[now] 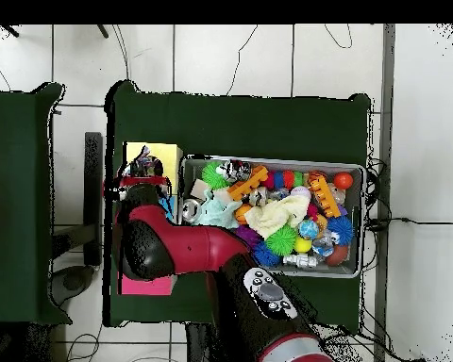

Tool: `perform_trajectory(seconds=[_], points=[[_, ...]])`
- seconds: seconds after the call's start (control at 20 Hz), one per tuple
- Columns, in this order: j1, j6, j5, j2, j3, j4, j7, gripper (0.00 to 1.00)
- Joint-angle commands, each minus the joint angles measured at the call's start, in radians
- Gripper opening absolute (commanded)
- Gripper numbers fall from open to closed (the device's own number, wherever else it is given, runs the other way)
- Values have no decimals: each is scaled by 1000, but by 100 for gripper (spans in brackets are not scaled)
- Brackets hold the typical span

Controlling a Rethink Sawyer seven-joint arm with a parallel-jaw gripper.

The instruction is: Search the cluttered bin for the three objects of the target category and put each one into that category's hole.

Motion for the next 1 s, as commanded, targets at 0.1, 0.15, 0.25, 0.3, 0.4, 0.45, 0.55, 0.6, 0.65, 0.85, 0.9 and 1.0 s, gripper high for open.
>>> perform_trajectory(seconds=[0.1,0.15,0.25,0.3,0.4,0.45,0.55,0.6,0.65,0.85,0.9,1.0], points=[[33,11,88,101,-92,-119,183,0],[34,7,92,107,-95,-125,185,0],[34,-14,87,113,-95,-127,194,0],[35,-18,85,121,-96,-132,193,0],[43,-17,93,123,-106,-138,192,0],[48,-16,98,122,-113,-140,191,0],[57,-6,108,120,-126,-146,187,0],[63,9,119,114,-135,-153,183,0],[69,64,142,89,-146,-174,166,0],[97,118,178,74,-191,-186,142,0],[106,128,184,74,-204,-191,134,0],[119,138,193,76,-228,-191,127,0]])
